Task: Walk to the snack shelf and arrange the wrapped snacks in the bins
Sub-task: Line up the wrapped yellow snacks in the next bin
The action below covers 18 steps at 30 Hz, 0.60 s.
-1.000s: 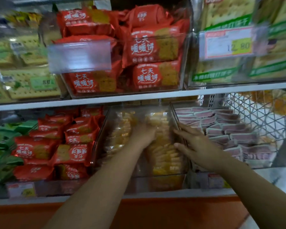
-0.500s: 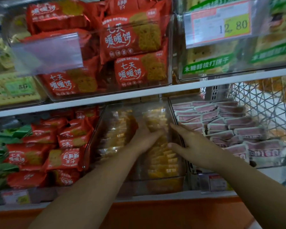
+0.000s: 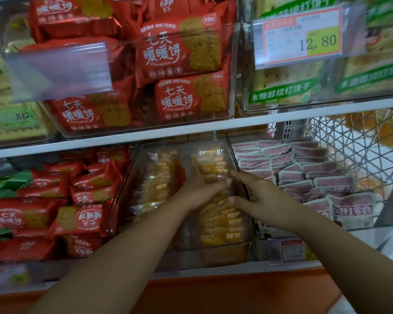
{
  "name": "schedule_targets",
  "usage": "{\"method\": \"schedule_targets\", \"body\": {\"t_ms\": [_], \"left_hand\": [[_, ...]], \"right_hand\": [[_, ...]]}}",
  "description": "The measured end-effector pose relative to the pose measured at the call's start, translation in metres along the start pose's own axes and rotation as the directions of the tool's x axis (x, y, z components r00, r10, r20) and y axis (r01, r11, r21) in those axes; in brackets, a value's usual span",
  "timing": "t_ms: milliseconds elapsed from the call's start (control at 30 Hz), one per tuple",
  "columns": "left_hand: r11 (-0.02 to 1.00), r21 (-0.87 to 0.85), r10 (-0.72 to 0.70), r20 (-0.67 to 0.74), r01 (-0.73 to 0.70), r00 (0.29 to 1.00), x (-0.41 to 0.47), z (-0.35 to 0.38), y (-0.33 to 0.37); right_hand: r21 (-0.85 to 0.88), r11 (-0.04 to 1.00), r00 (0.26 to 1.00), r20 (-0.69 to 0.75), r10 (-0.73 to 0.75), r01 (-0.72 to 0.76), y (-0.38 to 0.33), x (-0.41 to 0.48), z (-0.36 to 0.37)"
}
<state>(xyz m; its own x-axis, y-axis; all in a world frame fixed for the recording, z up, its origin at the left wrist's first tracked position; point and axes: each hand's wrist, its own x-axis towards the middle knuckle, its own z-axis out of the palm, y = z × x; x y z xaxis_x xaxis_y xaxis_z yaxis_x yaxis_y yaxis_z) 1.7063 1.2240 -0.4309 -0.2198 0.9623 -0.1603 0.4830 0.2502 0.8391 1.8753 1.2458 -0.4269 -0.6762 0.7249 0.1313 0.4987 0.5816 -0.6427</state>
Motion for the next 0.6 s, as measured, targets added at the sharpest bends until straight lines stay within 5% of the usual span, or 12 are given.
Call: {"method": "schedule_targets", "body": {"t_ms": [200, 600], "left_hand": [[0.988, -0.092, -0.138, -0.126, 0.127, 0.982, 0.003, -0.002, -0.009], [0.971, -0.202, -0.173, -0.214, 0.130, 0.961, 0.007, 0.021, -0.005]], "right_hand": [[-0.066, 0.998, 1.000, 0.012, -0.008, 0.009, -0.003, -0.006, -0.001], [-0.089, 0.992, 0.985, 0.154, -0.080, 0.095, -0.010, -0.021, -0.004]]}}
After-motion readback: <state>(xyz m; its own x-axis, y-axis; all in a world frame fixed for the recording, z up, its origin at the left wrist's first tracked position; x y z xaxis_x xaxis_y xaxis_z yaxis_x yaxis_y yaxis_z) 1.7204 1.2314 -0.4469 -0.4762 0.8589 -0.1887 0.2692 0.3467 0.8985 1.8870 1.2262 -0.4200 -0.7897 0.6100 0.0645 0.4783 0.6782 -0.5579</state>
